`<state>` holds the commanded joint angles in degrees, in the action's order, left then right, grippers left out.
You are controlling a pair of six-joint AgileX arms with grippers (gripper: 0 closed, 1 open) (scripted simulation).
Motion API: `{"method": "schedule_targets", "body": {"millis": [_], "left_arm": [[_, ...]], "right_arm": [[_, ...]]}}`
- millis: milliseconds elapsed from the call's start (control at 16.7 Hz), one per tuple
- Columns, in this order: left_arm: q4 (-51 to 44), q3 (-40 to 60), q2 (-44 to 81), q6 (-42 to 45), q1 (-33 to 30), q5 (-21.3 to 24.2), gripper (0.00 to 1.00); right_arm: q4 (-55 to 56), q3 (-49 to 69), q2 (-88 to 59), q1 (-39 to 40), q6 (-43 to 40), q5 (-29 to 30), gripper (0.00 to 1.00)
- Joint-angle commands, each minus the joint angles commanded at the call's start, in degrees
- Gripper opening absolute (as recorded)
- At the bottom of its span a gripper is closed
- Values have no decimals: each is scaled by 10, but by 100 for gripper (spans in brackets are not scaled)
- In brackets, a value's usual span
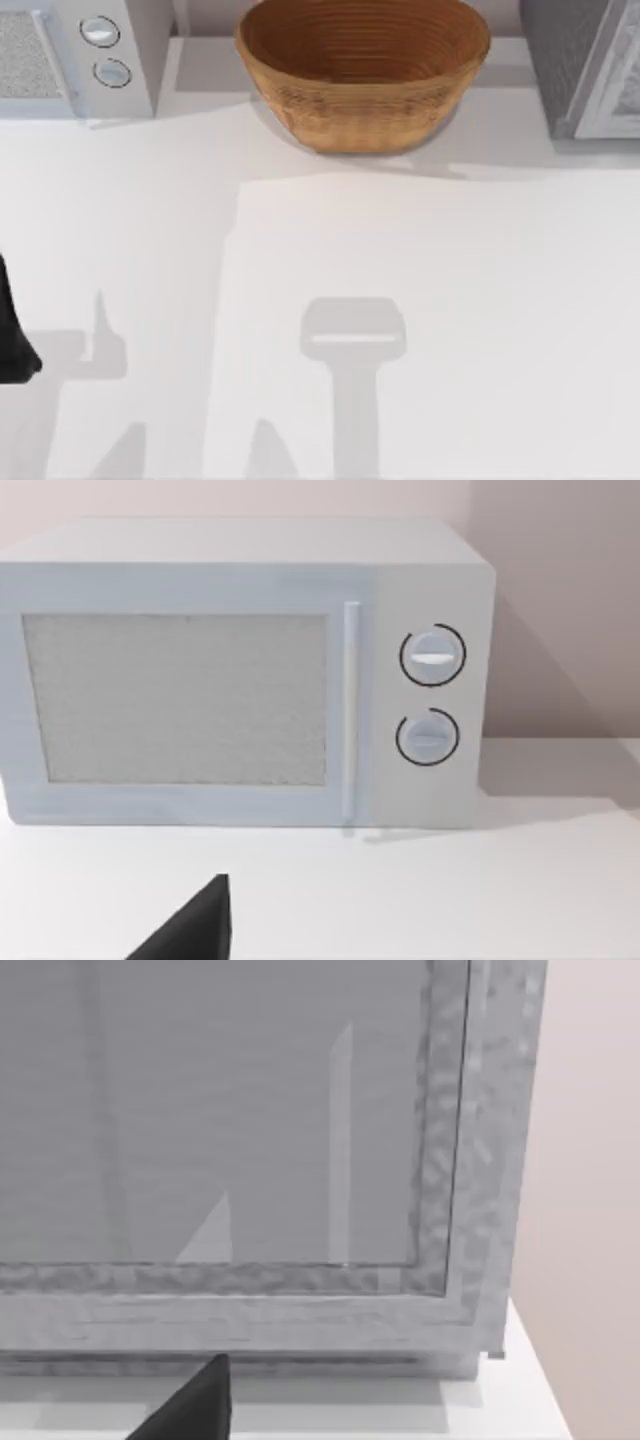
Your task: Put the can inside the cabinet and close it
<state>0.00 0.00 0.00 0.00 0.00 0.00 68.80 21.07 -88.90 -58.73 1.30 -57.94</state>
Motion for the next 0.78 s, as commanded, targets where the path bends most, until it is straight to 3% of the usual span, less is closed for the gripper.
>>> {"method": "schedule_targets", "body": {"millis": [360, 780], "left_arm": [[0, 0, 0, 0, 0, 0, 100], [0, 0, 0, 0, 0, 0, 100]], "right_arm": [[-60, 48, 9, 2, 0, 0, 100], [-322, 276, 43, -2, 0, -4, 100]]}}
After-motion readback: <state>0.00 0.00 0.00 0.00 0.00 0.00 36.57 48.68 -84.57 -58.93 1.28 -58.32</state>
